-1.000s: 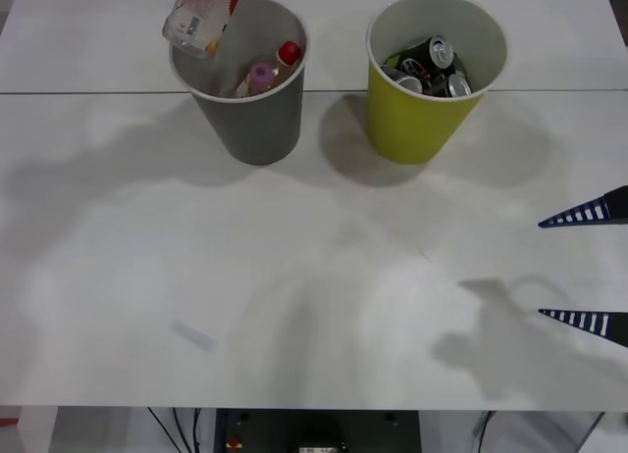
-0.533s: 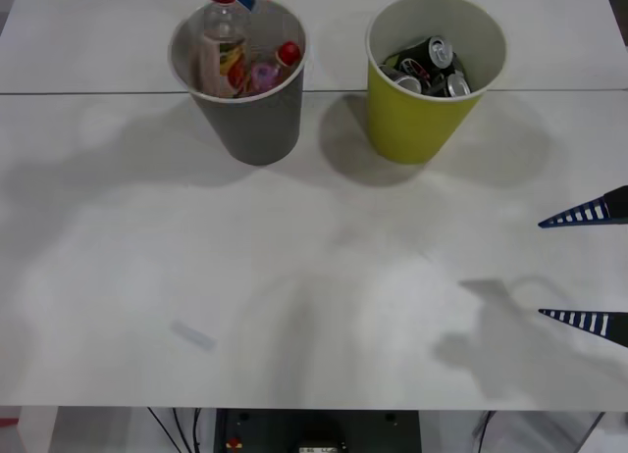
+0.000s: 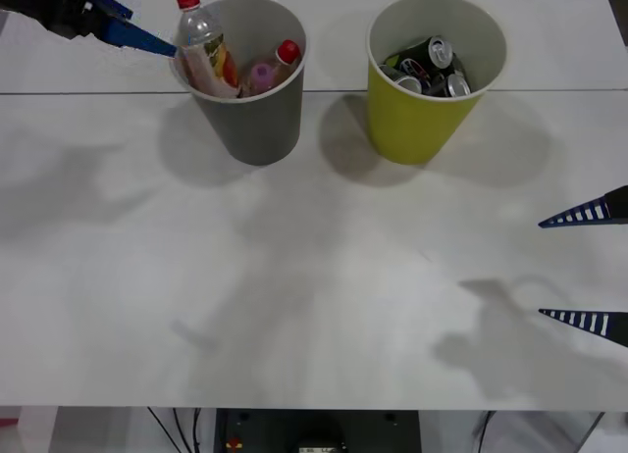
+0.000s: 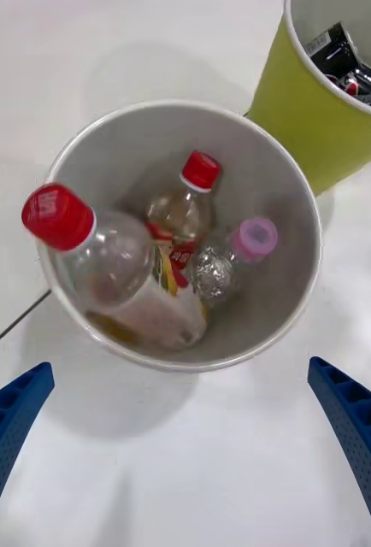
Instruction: Put the can into the green bin and the plastic bottle into the gray bin
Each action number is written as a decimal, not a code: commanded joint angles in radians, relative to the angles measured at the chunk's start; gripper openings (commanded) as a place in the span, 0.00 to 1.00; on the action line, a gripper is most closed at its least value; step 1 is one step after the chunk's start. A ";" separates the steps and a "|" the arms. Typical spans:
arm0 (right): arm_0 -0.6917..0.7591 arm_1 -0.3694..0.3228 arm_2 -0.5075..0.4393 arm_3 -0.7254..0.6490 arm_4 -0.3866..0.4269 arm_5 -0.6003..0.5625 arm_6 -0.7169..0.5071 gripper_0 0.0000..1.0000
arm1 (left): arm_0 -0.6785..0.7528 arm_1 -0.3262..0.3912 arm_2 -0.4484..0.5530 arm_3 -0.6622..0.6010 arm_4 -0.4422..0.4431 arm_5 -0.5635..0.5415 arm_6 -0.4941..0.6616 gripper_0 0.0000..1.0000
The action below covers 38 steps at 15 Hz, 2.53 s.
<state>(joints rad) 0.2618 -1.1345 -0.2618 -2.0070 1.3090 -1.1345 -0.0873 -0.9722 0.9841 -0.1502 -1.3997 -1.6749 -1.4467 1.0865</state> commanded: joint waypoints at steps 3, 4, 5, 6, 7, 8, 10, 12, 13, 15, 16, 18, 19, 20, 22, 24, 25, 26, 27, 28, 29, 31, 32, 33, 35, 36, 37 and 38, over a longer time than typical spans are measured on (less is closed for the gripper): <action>0.000 0.000 0.000 0.000 0.000 0.000 0.000 1.00 | 0.340 0.051 0.239 -0.231 0.052 0.000 -0.180 1.00; 0.000 0.000 0.000 0.000 0.000 0.000 0.000 1.00 | 0.391 0.053 0.274 -0.259 0.061 0.000 -0.220 1.00; 0.000 0.000 0.000 0.000 0.000 0.000 0.000 1.00 | 0.437 0.053 0.302 -0.285 0.061 0.000 -0.263 1.00; 0.000 0.000 0.000 0.000 0.000 0.000 0.000 1.00 | 0.491 0.053 0.334 -0.314 0.063 0.000 -0.326 1.00; 0.000 0.000 0.000 0.000 0.000 0.000 0.000 1.00 | 0.535 0.053 0.362 -0.341 0.064 0.000 -0.378 1.00; 0.000 0.000 0.000 0.000 0.000 0.000 0.000 1.00 | 0.572 0.053 0.377 -0.363 0.064 0.000 -0.430 1.00; 0.000 0.000 0.000 0.000 0.000 0.000 0.000 1.00 | 0.645 0.051 0.413 -0.398 0.080 0.000 -0.520 1.00; 0.000 0.000 0.000 0.000 0.000 0.000 0.000 1.00 | 0.710 0.053 0.432 -0.406 0.122 0.000 -0.609 1.00; 0.000 0.000 0.000 0.000 0.000 0.000 0.000 1.00 | 0.739 0.051 0.440 -0.406 0.145 0.000 -0.651 1.00; 0.000 0.000 0.000 0.000 0.000 0.000 0.000 1.00 | 0.787 0.051 0.452 -0.406 0.181 0.000 -0.717 1.00; 0.000 0.000 0.000 0.000 0.000 0.000 0.000 1.00 | 0.816 0.050 0.460 -0.406 0.201 0.000 -0.755 1.00; 0.000 0.000 0.000 0.000 0.000 0.000 0.000 1.00 | 0.856 0.050 0.465 -0.406 0.234 0.000 -0.820 1.00; 0.000 0.000 0.000 0.000 0.000 0.000 0.000 1.00 | 0.879 0.050 0.468 -0.406 0.251 0.002 -0.855 1.00; 0.000 0.000 0.000 0.000 0.000 0.000 0.000 1.00 | 0.902 0.047 0.472 -0.406 0.268 0.003 -0.881 1.00; 0.000 0.000 0.000 0.000 0.000 0.000 0.000 1.00 | 0.955 0.016 0.501 -0.406 0.299 0.003 -0.936 1.00; 0.000 0.000 0.000 0.000 0.000 0.000 0.000 1.00 | 0.998 -0.032 0.517 -0.409 0.302 0.003 -0.993 1.00; 0.000 0.000 0.000 0.000 0.000 0.000 0.000 1.00 | 1.015 -0.050 0.523 -0.409 0.302 0.003 -1.024 1.00; 0.000 0.000 0.000 0.000 0.000 0.000 0.000 1.00 | 1.031 -0.070 0.526 -0.410 0.299 0.003 -1.053 1.00; 0.000 0.000 0.000 0.000 0.000 0.000 0.000 1.00 | 1.041 -0.085 0.528 -0.410 0.296 0.003 -1.067 1.00; 0.000 0.000 0.000 0.000 0.000 0.000 0.000 1.00 | 1.052 -0.090 0.528 -0.415 0.297 0.003 -1.074 1.00; 0.000 0.000 0.000 0.000 0.000 0.000 0.000 1.00 | 1.061 -0.090 0.528 -0.423 0.296 0.003 -1.083 1.00; 0.000 0.000 0.000 0.000 0.000 0.000 0.000 1.00 | 1.086 -0.090 0.537 -0.447 0.294 0.003 -1.093 1.00; 0.000 0.000 0.000 0.000 0.000 0.000 0.000 1.00 | 1.096 -0.090 0.537 -0.456 0.294 0.003 -1.096 1.00; 0.000 0.000 0.000 0.000 0.000 0.000 0.000 1.00 | 1.104 -0.090 0.538 -0.463 0.294 0.003 -1.100 1.00; 0.000 0.000 0.000 0.000 0.000 0.000 0.000 1.00 | 1.129 -0.088 0.549 -0.481 0.294 0.003 -1.106 1.00; 0.000 0.000 0.000 0.000 0.000 0.000 0.000 1.00 | 1.136 -0.090 0.551 -0.490 0.294 0.002 -1.106 1.00; 0.000 0.000 0.000 0.000 0.000 0.000 0.000 1.00 | 1.143 -0.088 0.552 -0.495 0.294 0.003 -1.106 1.00; 0.000 0.000 0.000 0.000 0.000 0.000 0.000 1.00 | 1.153 -0.087 0.557 -0.493 0.293 0.003 -1.110 1.00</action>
<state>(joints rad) 0.2618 -1.1345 -0.2618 -2.0071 1.3090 -1.1345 -0.0873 0.1738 0.8960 0.4034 -1.8934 -1.3806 -1.4437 -0.0211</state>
